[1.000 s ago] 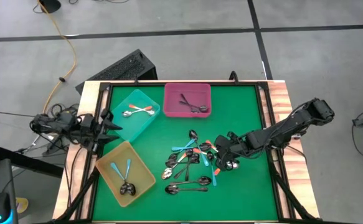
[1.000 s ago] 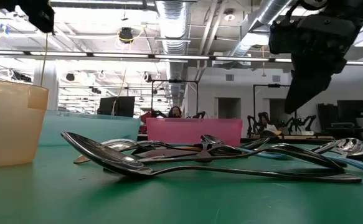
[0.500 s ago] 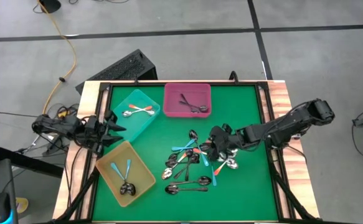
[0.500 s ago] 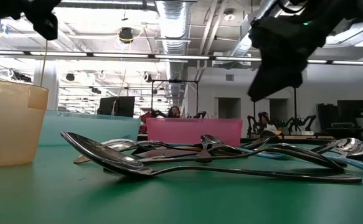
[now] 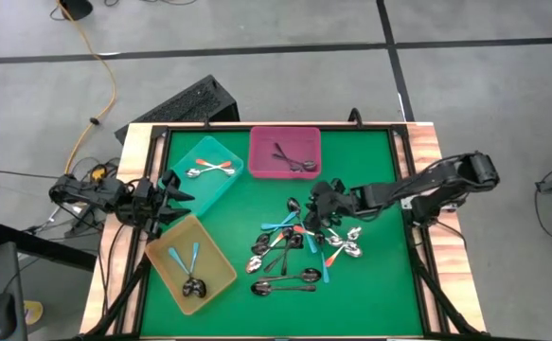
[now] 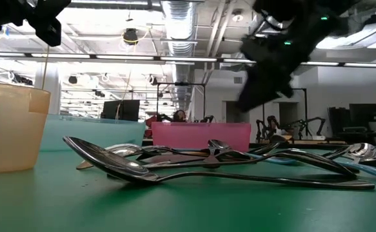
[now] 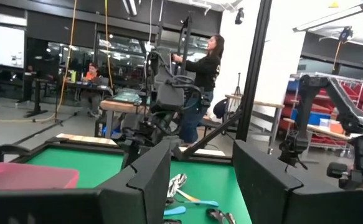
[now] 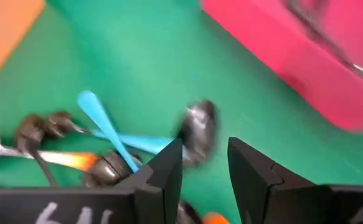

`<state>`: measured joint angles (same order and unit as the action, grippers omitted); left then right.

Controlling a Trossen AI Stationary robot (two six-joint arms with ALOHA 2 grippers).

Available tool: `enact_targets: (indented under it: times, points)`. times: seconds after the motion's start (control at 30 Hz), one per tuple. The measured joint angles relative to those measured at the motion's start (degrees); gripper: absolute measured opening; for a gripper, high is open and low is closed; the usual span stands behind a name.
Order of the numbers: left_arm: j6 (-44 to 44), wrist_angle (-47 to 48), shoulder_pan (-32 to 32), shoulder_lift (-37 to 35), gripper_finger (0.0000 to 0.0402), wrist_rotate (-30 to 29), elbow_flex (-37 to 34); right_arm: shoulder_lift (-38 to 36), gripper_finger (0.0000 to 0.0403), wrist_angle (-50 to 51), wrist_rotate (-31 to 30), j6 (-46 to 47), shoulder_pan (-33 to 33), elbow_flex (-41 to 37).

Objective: Sort silverware by color (type)
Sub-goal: Put the blue spoon into the orange bin

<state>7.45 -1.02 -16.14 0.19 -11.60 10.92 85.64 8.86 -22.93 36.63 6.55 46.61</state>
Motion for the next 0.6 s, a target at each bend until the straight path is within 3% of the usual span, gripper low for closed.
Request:
enact_targets:
  times: [0.23, 0.43, 0.6]
  points:
    - [0.56, 0.34, 0.0, -0.02, 0.0158, -0.38, 0.0, 6.24, 0.0138, 7.82, 1.34, -1.93, 0.96, 5.16]
    - [0.23, 2.16, 0.0, 0.12, 0.0158, -2.75, 0.0, 6.93, 0.0138, 15.74, 2.16, -3.69, 3.87, 9.65]
    - [-0.11, 2.85, -0.02, 0.09, 0.0158, -3.9, 0.0, 7.5, 0.0138, 17.66, 1.24, 1.89, 4.12, 10.85]
